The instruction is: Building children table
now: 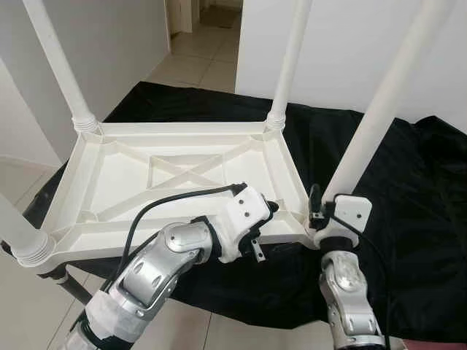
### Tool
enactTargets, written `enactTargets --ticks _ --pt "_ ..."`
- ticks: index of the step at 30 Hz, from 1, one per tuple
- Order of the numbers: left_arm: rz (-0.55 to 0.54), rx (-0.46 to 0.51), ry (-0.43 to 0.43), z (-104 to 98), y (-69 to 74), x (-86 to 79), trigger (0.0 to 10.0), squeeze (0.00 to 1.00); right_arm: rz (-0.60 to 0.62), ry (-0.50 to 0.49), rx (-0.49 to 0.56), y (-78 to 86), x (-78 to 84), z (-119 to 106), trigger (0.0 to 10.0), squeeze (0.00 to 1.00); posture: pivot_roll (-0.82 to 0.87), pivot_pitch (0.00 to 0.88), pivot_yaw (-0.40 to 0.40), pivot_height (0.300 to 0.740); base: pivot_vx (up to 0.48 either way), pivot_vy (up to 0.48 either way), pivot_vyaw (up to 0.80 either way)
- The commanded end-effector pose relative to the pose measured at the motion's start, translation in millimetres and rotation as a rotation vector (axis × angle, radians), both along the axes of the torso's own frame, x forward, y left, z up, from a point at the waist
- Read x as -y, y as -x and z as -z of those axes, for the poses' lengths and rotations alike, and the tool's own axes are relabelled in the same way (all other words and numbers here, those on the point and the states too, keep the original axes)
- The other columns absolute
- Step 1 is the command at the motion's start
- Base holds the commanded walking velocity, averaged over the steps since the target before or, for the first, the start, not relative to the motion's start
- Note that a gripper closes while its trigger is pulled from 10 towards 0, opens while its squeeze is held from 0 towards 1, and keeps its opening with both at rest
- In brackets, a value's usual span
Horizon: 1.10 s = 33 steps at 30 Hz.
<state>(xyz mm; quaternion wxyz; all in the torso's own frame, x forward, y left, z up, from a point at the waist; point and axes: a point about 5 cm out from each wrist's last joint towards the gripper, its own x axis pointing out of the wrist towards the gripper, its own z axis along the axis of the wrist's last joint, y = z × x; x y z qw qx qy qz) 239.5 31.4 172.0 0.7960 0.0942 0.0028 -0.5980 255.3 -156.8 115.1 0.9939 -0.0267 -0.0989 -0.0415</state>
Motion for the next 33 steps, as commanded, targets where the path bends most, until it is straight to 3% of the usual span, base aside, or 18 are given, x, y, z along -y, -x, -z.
enactTargets --ticks 1,14,20,27,33 --pt "-0.020 0.014 -0.004 -2 -0.6 -0.7 10.0 0.00 -0.065 0.008 -0.121 11.7 -2.0 30 10.0 0.00 -0.05 0.000 -0.026 0.740 0.000 0.000 0.00" --pt "-0.019 0.022 -0.005 -4 -2.5 0.0 10.0 0.00 -0.164 0.050 -0.105 17.4 2.7 35 10.0 0.00 -0.06 0.000 -0.017 0.740 0.000 0.000 0.00" --pt "-0.018 0.028 -0.006 -5 -3.3 0.1 10.0 0.00 -0.216 -0.062 -0.194 7.8 5.4 42 10.0 0.00 -0.06 0.000 -0.015 0.740 0.000 0.000 0.00" --pt "-0.020 0.032 -0.007 -6 -3.2 -0.2 10.0 0.00 -0.212 -0.066 -0.306 -1.4 11.0 49 10.0 0.00 -0.05 0.000 -0.017 0.740 0.000 0.000 0.00" --pt "-0.024 0.034 -0.006 -6 -3.6 -0.5 10.0 0.00 -0.227 -0.077 -0.329 -1.1 11.7 53 10.0 0.00 -0.05 0.000 -0.021 0.740 0.000 0.000 0.00"
